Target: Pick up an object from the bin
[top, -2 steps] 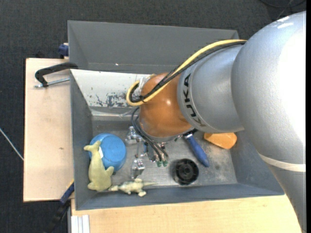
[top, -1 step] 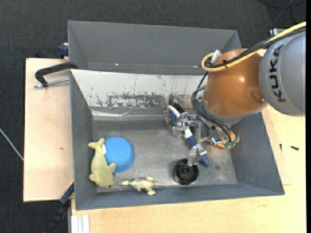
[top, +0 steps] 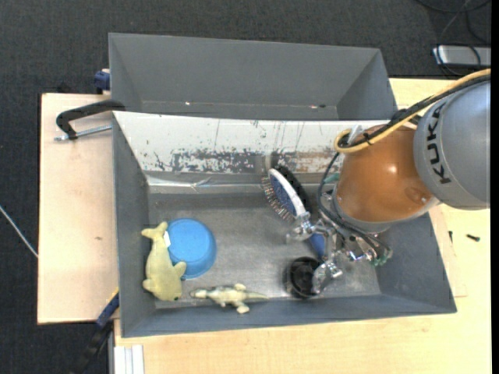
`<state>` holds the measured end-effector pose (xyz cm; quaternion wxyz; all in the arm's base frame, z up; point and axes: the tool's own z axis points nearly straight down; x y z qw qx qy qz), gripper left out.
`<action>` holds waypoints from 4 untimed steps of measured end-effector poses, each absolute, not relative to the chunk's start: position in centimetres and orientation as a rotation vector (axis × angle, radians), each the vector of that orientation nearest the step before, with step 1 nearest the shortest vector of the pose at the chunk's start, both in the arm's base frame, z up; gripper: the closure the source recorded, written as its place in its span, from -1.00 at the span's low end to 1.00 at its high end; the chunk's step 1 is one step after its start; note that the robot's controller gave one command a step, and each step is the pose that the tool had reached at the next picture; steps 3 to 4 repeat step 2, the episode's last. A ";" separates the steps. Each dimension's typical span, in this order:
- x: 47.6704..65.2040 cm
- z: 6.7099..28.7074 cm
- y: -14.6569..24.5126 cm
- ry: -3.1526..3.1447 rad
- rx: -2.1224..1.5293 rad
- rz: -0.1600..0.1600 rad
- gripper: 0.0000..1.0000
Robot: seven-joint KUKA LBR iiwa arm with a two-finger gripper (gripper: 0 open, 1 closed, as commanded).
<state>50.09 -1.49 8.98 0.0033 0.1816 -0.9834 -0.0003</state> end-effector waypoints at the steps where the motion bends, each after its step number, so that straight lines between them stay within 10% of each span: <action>1: 50.3 9.5 -1.2 -3.088 0.574 -0.001 1.00; 2: 49.7 24.6 -2.9 -3.091 0.635 0.005 1.00; 4: 49.7 24.6 -2.9 -3.091 0.635 0.005 1.00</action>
Offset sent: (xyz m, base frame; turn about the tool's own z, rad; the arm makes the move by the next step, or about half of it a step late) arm 0.0000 0.0000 0.0000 0.0000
